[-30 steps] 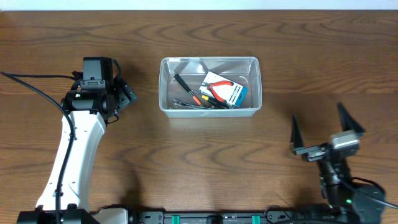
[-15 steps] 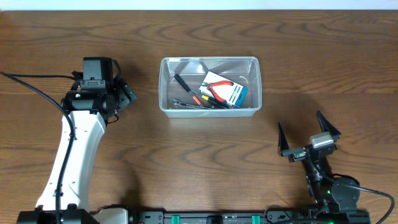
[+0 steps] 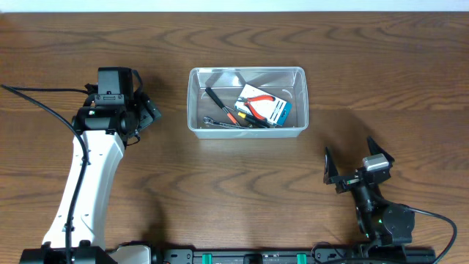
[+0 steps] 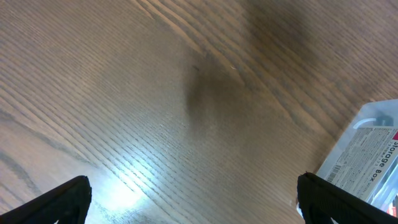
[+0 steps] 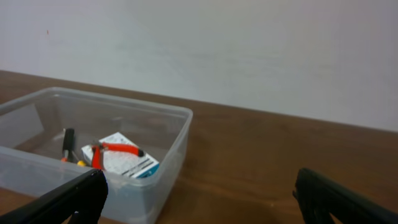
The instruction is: Pack container
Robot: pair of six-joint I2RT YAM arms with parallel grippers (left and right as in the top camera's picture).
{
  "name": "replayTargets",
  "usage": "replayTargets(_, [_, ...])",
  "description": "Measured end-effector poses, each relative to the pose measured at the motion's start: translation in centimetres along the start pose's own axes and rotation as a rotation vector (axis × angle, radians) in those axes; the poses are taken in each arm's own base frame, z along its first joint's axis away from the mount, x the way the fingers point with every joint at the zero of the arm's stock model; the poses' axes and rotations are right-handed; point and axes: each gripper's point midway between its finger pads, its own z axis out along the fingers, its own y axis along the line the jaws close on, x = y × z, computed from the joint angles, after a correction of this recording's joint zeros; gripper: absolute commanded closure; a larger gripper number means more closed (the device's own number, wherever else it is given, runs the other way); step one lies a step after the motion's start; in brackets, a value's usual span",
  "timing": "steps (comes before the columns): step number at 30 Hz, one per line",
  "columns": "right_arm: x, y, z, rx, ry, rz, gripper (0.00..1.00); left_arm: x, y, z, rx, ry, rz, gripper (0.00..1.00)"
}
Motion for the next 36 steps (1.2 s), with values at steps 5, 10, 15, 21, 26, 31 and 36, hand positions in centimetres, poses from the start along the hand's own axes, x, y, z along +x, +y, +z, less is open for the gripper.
replayTargets(5, [1.0,0.0,-0.4,0.005,0.037,0.010,0.01,0.0,0.0,0.0,0.000,0.000,0.000,0.02])
replayTargets(10, [1.0,0.0,-0.5,0.007,0.032,0.000,0.01,0.0,0.0,0.0,0.000,0.000,0.000,0.02])
replayTargets(15, [1.1,0.0,-0.5,0.007,0.037,-0.007,0.01,0.0,0.0,0.0,0.000,0.000,0.000,0.02])
replayTargets(21, [1.5,0.0,-0.5,0.009,0.054,-0.009,0.01,0.0,0.0,0.0,0.000,0.000,0.000,0.02])
replayTargets(26, [1.5,-0.1,-0.5,0.013,0.055,-0.009,0.01,0.0,0.0,0.0,0.000,0.000,0.000,0.02])
replayTargets(31, [1.5,-0.1,-0.5,0.014,0.055,-0.009,0.01,0.0,0.0,0.0,0.000,0.000,0.000,0.02])
replayTargets(36, [1.5,-0.1,-0.5,0.014,0.055,-0.009,0.01,0.0,0.0,0.0,0.000,0.000,0.000,0.02])
